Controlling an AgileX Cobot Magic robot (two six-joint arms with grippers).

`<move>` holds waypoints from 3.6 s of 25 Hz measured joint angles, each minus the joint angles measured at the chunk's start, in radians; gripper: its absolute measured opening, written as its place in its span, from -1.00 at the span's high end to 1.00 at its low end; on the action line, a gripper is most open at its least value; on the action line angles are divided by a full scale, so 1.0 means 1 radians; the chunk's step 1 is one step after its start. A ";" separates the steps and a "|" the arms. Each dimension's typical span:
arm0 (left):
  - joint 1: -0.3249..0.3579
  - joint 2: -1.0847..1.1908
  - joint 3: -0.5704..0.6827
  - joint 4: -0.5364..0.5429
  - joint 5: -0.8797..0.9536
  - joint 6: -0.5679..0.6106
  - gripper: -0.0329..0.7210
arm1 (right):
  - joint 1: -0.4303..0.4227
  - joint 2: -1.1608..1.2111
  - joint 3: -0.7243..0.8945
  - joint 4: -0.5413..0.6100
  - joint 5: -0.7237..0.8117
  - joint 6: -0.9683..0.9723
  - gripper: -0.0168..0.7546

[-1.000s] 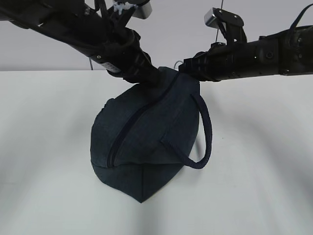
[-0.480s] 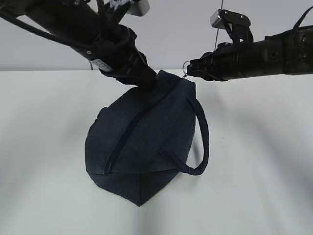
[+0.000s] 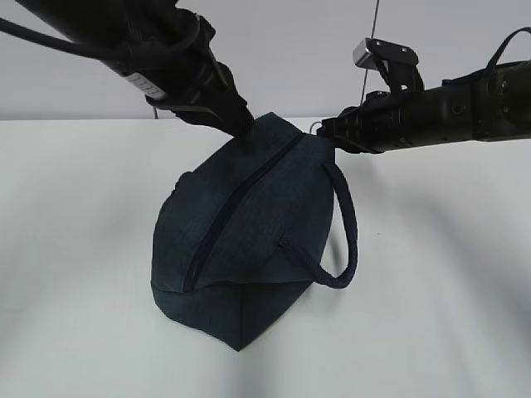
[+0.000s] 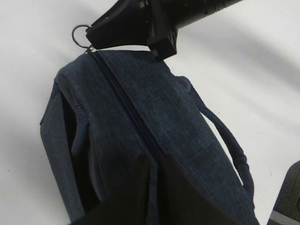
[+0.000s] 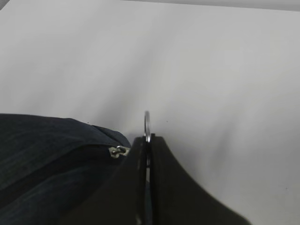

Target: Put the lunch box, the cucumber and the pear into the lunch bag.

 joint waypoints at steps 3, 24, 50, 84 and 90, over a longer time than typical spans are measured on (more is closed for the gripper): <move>0.000 0.001 0.000 0.001 -0.006 0.000 0.91 | 0.000 0.000 0.000 0.000 -0.004 0.000 0.96; 0.000 0.078 0.000 0.091 -0.108 -0.076 -0.05 | 0.000 0.000 0.000 0.007 -0.033 -0.002 0.96; 0.041 0.108 0.000 0.069 -0.039 -0.121 0.91 | -0.009 0.000 0.000 0.026 -0.033 -0.006 0.96; 0.043 -0.044 0.009 -0.155 0.008 0.062 0.91 | -0.019 0.065 -0.002 0.034 -0.031 -0.008 0.96; 0.043 -0.068 0.006 -0.175 0.016 0.067 0.91 | -0.021 0.065 -0.002 0.034 0.001 -0.008 0.96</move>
